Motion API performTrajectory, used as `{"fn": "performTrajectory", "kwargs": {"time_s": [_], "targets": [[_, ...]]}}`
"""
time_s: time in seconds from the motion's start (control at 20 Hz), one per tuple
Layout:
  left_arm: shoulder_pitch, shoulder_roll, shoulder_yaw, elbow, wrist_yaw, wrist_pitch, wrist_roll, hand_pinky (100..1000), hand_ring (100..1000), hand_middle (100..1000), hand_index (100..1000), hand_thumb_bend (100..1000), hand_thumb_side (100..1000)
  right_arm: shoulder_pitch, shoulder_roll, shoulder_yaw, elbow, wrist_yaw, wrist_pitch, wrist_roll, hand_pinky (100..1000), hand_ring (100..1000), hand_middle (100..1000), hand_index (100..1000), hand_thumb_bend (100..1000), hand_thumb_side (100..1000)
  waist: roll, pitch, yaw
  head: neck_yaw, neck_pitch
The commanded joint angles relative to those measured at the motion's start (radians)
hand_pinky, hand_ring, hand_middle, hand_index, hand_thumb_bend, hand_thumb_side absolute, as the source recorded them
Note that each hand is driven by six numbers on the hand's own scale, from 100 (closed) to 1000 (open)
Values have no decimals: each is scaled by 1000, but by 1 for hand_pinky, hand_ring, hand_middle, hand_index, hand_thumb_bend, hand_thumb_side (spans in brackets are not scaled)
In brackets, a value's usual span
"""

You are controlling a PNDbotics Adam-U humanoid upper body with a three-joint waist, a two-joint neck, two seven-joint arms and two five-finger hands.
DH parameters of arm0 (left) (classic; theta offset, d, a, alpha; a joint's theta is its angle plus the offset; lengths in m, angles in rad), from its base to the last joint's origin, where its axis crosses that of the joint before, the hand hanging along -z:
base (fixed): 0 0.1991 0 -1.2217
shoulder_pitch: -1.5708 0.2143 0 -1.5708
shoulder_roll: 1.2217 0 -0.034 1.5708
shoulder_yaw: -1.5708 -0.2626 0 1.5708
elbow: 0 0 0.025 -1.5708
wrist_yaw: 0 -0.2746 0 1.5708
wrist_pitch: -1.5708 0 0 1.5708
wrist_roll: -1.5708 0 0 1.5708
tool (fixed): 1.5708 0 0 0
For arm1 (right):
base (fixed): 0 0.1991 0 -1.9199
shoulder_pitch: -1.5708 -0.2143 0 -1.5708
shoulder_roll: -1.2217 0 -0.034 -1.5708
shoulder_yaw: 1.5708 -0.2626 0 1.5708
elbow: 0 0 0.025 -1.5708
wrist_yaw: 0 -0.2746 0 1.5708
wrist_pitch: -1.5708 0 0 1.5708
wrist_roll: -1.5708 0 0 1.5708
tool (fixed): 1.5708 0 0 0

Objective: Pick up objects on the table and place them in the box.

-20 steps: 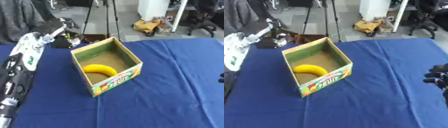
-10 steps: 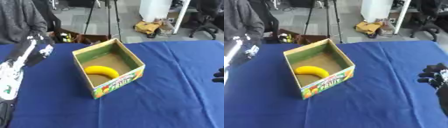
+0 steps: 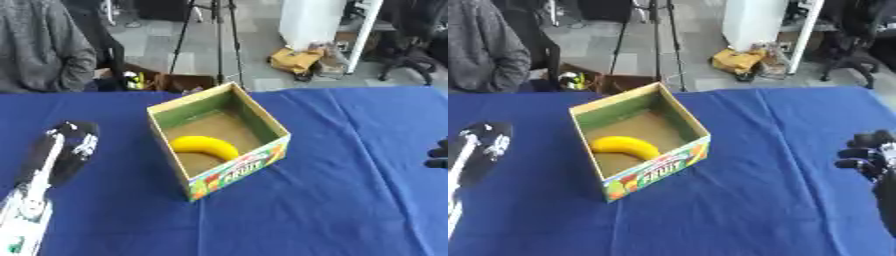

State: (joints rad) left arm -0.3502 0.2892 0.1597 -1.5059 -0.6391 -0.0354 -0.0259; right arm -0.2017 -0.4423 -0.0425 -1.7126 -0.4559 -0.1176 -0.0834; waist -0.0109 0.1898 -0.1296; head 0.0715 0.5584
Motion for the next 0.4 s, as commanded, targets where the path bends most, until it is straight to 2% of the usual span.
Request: {"fn": "performTrajectory", "kwargs": {"time_s": [0.05, 0.4], "targets": [[17, 11, -16, -99, 53, 41, -4, 655, 737, 714, 793, 547, 1000, -6, -11, -3, -6, -4, 1, 3, 558, 585, 568, 646, 100, 600, -2, -15, -2, 2, 7], [37, 20, -22, -186, 162, 134, -44, 654, 736, 713, 792, 544, 1000, -7, -9, -3, -4, -3, 2, 3, 557, 584, 567, 646, 100, 598, -2, -11, -2, 4, 8]]}}
